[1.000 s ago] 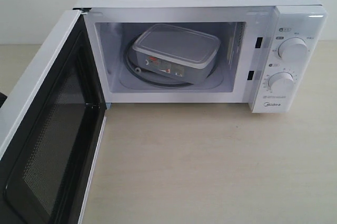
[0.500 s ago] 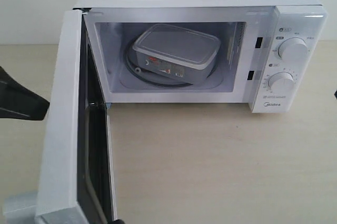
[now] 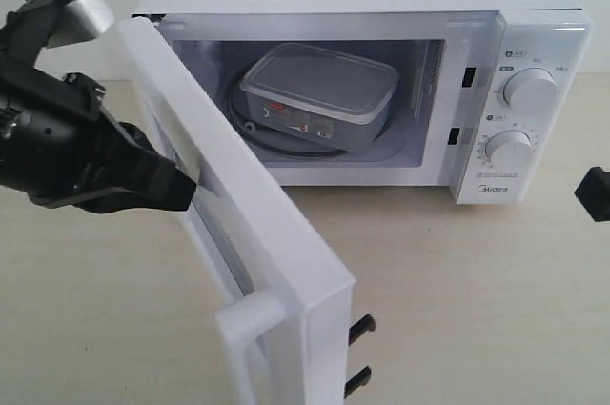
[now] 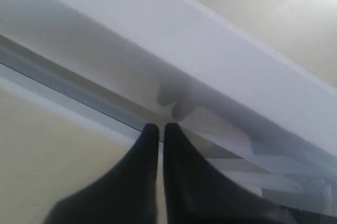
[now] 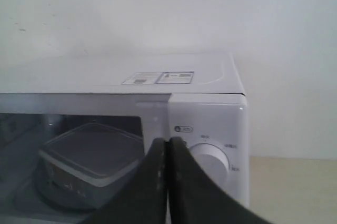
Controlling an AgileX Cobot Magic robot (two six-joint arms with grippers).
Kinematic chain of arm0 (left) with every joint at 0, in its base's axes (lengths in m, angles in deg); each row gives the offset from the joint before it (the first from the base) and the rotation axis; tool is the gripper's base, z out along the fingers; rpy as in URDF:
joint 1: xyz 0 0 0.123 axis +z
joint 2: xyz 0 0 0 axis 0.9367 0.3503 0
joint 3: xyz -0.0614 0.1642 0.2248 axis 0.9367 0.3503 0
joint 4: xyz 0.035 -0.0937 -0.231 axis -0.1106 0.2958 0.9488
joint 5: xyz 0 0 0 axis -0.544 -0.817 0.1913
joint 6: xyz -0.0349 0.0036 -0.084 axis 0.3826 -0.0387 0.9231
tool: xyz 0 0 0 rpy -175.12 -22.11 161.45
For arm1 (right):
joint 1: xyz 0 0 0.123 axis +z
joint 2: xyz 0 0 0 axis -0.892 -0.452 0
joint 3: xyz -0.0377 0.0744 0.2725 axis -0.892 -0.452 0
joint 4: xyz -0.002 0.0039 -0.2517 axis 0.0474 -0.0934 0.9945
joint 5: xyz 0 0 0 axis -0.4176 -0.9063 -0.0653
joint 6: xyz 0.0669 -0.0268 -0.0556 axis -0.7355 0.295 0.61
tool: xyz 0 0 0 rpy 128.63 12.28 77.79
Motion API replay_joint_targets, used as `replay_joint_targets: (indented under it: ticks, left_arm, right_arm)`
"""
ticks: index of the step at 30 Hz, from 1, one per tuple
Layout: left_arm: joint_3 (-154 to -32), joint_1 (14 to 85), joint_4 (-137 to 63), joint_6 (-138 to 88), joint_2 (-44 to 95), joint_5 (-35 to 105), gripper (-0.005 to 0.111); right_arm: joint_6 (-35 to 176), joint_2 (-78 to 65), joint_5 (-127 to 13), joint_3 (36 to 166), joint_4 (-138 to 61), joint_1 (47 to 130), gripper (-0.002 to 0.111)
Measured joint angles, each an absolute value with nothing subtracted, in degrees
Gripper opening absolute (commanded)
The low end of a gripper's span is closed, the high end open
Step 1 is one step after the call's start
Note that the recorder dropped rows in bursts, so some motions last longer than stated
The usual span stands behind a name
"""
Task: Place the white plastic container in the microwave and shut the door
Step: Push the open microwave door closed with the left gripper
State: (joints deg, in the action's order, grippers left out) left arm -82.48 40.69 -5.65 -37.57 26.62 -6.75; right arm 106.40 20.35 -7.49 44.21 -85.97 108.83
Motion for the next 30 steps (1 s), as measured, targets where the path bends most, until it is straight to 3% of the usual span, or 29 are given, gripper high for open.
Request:
replay_joint_targets:
  ticks: [20,30]
  left_arm:
    - [-92.01,37.76,-5.26,-37.57,38.2,4.52,0.004]
    - [-92.26,37.76,-5.23,-38.76,41.0,12.04,0.004]
  right_arm:
    - [70.23,20.35,-1.49,44.21,-50.41,108.83,0.0]
    - [62.66,20.35,-4.51,44.21,-46.31,108.83,0.0]
